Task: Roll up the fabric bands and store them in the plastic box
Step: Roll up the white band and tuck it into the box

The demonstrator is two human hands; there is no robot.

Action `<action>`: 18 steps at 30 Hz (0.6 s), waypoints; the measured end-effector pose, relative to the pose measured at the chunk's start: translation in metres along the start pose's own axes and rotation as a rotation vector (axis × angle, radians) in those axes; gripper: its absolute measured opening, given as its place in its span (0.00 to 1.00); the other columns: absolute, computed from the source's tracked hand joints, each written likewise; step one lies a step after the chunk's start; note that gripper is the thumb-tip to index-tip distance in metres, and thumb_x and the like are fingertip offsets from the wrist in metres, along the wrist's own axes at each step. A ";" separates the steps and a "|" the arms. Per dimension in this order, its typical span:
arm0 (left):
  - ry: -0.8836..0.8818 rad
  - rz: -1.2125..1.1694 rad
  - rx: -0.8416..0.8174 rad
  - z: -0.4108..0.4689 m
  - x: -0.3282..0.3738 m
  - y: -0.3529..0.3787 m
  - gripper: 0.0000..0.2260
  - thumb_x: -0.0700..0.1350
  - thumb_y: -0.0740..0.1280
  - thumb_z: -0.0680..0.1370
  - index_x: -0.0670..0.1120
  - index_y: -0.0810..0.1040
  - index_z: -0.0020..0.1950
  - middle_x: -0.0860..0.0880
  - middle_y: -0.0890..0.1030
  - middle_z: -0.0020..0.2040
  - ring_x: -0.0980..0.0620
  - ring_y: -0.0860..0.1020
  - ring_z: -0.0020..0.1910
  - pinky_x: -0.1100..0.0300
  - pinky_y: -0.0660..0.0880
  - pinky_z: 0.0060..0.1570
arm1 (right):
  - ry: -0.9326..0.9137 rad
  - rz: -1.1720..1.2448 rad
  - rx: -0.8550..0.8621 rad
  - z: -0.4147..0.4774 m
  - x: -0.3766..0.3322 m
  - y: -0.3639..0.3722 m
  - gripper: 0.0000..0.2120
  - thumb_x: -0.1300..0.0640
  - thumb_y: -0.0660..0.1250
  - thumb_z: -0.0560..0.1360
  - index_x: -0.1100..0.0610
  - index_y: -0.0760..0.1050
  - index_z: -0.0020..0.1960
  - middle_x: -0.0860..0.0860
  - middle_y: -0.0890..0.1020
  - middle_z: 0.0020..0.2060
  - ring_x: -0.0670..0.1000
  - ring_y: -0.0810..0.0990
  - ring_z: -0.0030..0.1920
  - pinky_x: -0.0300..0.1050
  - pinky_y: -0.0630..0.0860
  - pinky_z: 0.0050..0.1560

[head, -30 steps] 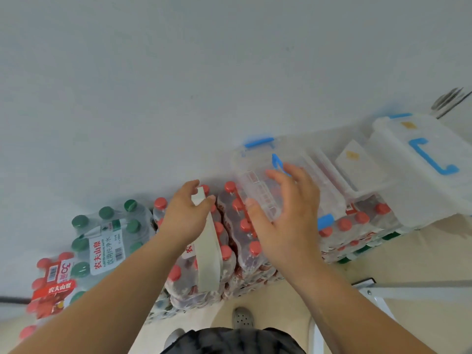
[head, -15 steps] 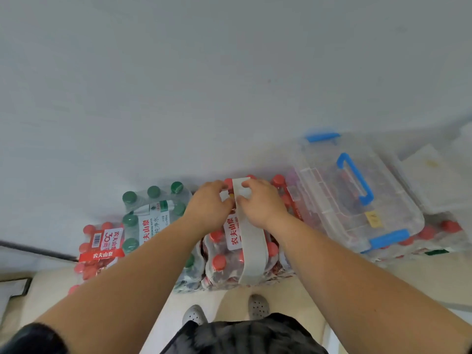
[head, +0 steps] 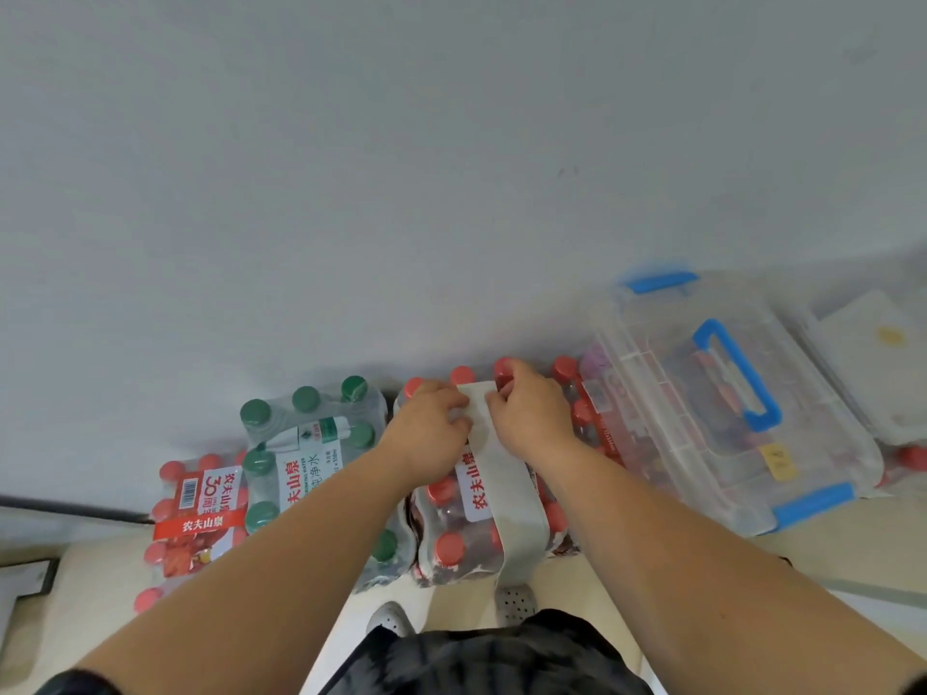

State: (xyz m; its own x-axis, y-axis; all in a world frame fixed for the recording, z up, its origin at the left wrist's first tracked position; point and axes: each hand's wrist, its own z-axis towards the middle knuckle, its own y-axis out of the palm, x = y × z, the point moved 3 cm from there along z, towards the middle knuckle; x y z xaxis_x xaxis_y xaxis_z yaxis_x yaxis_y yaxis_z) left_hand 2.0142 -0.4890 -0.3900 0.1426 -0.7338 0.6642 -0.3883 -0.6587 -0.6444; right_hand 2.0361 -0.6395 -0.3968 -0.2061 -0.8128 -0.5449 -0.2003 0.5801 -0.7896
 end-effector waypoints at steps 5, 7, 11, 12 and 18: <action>-0.049 -0.159 -0.041 -0.009 -0.009 -0.006 0.16 0.43 0.63 0.81 0.46 0.80 0.68 0.49 0.81 0.64 0.50 0.80 0.58 0.53 0.77 0.62 | 0.009 0.080 -0.006 -0.008 0.000 0.003 0.05 0.55 0.69 0.78 0.51 0.82 0.53 0.50 0.85 0.48 0.55 0.83 0.51 0.53 0.81 0.53; -0.078 -0.262 -0.059 -0.017 -0.014 -0.006 0.14 0.44 0.65 0.81 0.48 0.81 0.66 0.49 0.85 0.54 0.50 0.84 0.49 0.57 0.81 0.51 | 0.003 0.085 -0.046 -0.014 0.000 0.006 0.10 0.58 0.70 0.77 0.51 0.80 0.58 0.49 0.84 0.49 0.54 0.83 0.51 0.53 0.81 0.54; -0.054 -0.311 -0.110 -0.033 -0.022 -0.004 0.12 0.44 0.65 0.80 0.52 0.83 0.61 0.48 0.86 0.49 0.44 0.84 0.48 0.54 0.81 0.50 | -0.028 -0.058 -0.053 -0.031 0.006 0.009 0.06 0.55 0.70 0.77 0.50 0.80 0.54 0.47 0.82 0.45 0.54 0.82 0.49 0.46 0.76 0.45; -0.046 -0.328 -0.118 -0.037 -0.023 -0.004 0.13 0.44 0.66 0.80 0.53 0.82 0.63 0.49 0.86 0.49 0.45 0.84 0.48 0.56 0.81 0.50 | -0.034 -0.070 -0.029 -0.035 0.006 0.007 0.01 0.54 0.71 0.77 0.50 0.80 0.48 0.46 0.80 0.41 0.54 0.82 0.46 0.45 0.74 0.42; 0.081 -0.459 0.035 -0.065 -0.027 -0.021 0.14 0.49 0.70 0.79 0.64 0.73 0.61 0.58 0.82 0.54 0.62 0.81 0.45 0.71 0.75 0.41 | -0.147 0.185 0.081 -0.078 -0.020 -0.005 0.19 0.47 0.77 0.72 0.46 0.69 0.29 0.43 0.71 0.33 0.44 0.70 0.33 0.38 0.65 0.37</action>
State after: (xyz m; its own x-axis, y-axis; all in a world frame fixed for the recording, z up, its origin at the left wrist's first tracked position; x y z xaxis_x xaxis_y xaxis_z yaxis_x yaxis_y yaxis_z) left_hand 1.9594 -0.4443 -0.3696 0.2209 -0.3506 0.9101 -0.2708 -0.9185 -0.2881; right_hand 1.9668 -0.6223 -0.3598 -0.0893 -0.6954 -0.7131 -0.0929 0.7186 -0.6892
